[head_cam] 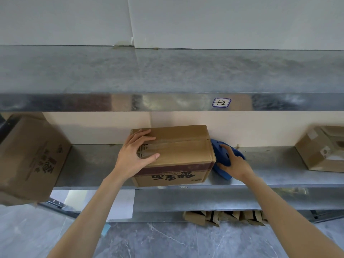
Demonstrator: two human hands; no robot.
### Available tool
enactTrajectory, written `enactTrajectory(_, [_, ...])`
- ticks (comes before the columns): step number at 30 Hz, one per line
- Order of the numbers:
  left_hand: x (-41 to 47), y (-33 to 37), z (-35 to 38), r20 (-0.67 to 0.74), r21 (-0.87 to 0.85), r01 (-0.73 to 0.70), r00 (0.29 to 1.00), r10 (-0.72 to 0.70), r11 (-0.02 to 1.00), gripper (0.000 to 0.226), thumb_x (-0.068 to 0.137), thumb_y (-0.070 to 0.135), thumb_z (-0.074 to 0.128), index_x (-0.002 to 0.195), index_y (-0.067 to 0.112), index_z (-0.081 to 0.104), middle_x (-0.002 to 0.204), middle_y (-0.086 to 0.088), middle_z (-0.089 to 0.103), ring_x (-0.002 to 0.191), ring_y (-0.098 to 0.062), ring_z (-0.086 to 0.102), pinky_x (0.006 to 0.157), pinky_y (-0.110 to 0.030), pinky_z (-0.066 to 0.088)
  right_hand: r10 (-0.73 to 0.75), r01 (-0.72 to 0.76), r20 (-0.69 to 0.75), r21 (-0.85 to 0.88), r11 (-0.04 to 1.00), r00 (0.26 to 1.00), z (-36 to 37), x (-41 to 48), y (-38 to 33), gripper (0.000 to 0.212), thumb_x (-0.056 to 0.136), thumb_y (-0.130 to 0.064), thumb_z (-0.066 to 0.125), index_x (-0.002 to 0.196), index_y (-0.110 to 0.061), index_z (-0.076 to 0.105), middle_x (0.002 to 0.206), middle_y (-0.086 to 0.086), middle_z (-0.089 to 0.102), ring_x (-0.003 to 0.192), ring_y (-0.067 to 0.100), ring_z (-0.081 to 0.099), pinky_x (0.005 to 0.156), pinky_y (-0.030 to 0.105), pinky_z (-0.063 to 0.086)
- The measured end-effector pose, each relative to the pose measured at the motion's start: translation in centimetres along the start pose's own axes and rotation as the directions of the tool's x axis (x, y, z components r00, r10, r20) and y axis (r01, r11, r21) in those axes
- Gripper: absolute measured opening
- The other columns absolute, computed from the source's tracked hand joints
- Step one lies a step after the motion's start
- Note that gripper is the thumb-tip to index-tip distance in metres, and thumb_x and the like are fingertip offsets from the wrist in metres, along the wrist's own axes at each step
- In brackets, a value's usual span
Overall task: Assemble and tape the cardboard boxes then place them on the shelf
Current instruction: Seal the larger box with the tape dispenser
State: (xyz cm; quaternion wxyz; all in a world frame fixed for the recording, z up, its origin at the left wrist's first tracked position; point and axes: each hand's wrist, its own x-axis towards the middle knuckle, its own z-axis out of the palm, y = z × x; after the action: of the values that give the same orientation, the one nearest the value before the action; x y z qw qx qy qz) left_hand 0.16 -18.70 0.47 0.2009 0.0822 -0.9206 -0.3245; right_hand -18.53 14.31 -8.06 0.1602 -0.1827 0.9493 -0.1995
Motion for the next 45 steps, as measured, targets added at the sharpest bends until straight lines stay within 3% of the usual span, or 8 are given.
enactTrajectory(7, [-0.3,-0.3,-0.5,0.025,-0.093,0.028,0.999,-0.026,0.995,0.059,0.075,0.037,0.083,0.129,0.027,0.06,0.145,0.019,0.047,0.147,0.001,0.02,0.121,-0.033,0.021,-0.016,0.008,0.096,0.087,0.996,0.995,-1.3,1.3,0.8,0.07,0.089,-0.031,0.063,0.137,-0.051,0.016,0.104,0.02,0.064,0.085,0.036,0.064,0.079,0.049,0.055])
enactTrajectory(10, [-0.7,-0.2,0.0,-0.087,-0.07,0.05,0.995,-0.056,0.996,0.065,0.071,0.048,0.081,0.127,0.022,0.061,0.141,0.015,0.052,0.146,0.002,0.023,0.114,-0.022,0.026,-0.032,0.023,0.124,0.078,0.997,0.992,-1.9,1.5,0.6,0.073,0.086,-0.025,0.064,0.139,-0.047,0.018,0.098,0.021,0.063,0.082,0.038,0.063,0.077,0.05,0.055])
enactTrajectory(15, [-1.3,-0.5,0.2,-0.108,-0.091,0.088,0.989,-0.098,0.992,0.066,0.071,0.056,0.077,0.127,0.025,0.062,0.138,0.019,0.051,0.142,-0.003,0.034,0.115,-0.041,0.036,-0.047,0.038,0.132,0.07,0.997,0.99,-2.9,0.7,-0.1,0.077,0.084,-0.02,0.069,0.143,-0.038,0.022,0.102,0.011,0.059,0.08,0.027,0.059,0.071,0.041,0.054])
enactTrajectory(19, [-1.6,-0.7,0.2,-0.044,-0.154,0.126,0.99,-0.134,0.98,0.069,0.073,0.059,0.069,0.133,0.028,0.058,0.146,0.019,0.046,0.148,-0.004,0.022,0.119,-0.045,0.027,-0.067,0.053,0.083,0.16,0.986,0.994,-4.1,-0.8,-0.3,0.078,0.083,-0.015,0.071,0.142,-0.034,0.023,0.11,0.011,0.057,0.086,0.03,0.062,0.072,0.042,0.057])
enactTrajectory(24, [-1.7,-0.7,0.2,-0.035,-0.216,0.132,0.989,-0.143,0.967,0.067,0.074,0.051,0.073,0.134,0.025,0.058,0.148,0.015,0.047,0.146,-0.012,0.031,0.118,-0.05,0.031,-0.066,0.072,-0.04,0.204,0.976,0.997,-6.2,-3.5,-0.9,0.073,0.086,-0.012,0.066,0.138,-0.036,0.02,0.103,0.008,0.059,0.077,0.024,0.061,0.062,0.035,0.052])
enactTrajectory(35, [-2.2,-0.7,0.5,-0.069,-0.3,0.109,0.988,-0.136,0.947,0.06,0.074,0.04,0.083,0.129,0.031,0.06,0.142,0.02,0.05,0.143,-0.011,0.036,0.117,-0.05,0.032,-0.3,0.264,-0.357,-0.146,0.953,0.885,-11.0,-8.6,-7.7,0.064,0.089,-0.036,0.063,0.14,-0.044,0.026,0.088,-0.002,0.065,0.059,0.017,0.051,0.052,0.027,0.033])
enactTrajectory(41, [-2.2,-0.2,0.9,-0.031,-0.345,0.077,0.995,-0.093,0.936,0.058,0.078,0.039,0.082,0.13,0.025,0.06,0.142,0.014,0.052,0.143,-0.011,0.036,0.116,-0.05,0.034,-0.483,0.43,-0.25,-0.238,0.871,0.839,-10.2,-8.7,-14.8,0.07,0.088,-0.042,0.062,0.143,-0.051,0.019,0.11,-0.003,0.068,0.081,0.029,0.064,0.068,0.036,0.048])
enactTrajectory(45, [-2.5,0.5,1.0,0.003,-0.404,0.065,0.998,-0.07,0.912,0.053,0.08,0.024,0.064,0.132,0.019,0.056,0.14,0.007,0.053,0.139,-0.009,0.04,0.117,-0.042,0.033,-0.563,0.495,-0.166,-0.322,0.807,0.809,-7.7,-8.3,-18.9,0.067,0.089,-0.043,0.057,0.145,-0.048,0.02,0.073,-0.004,0.062,0.058,0.017,0.056,0.059,0.035,0.05])
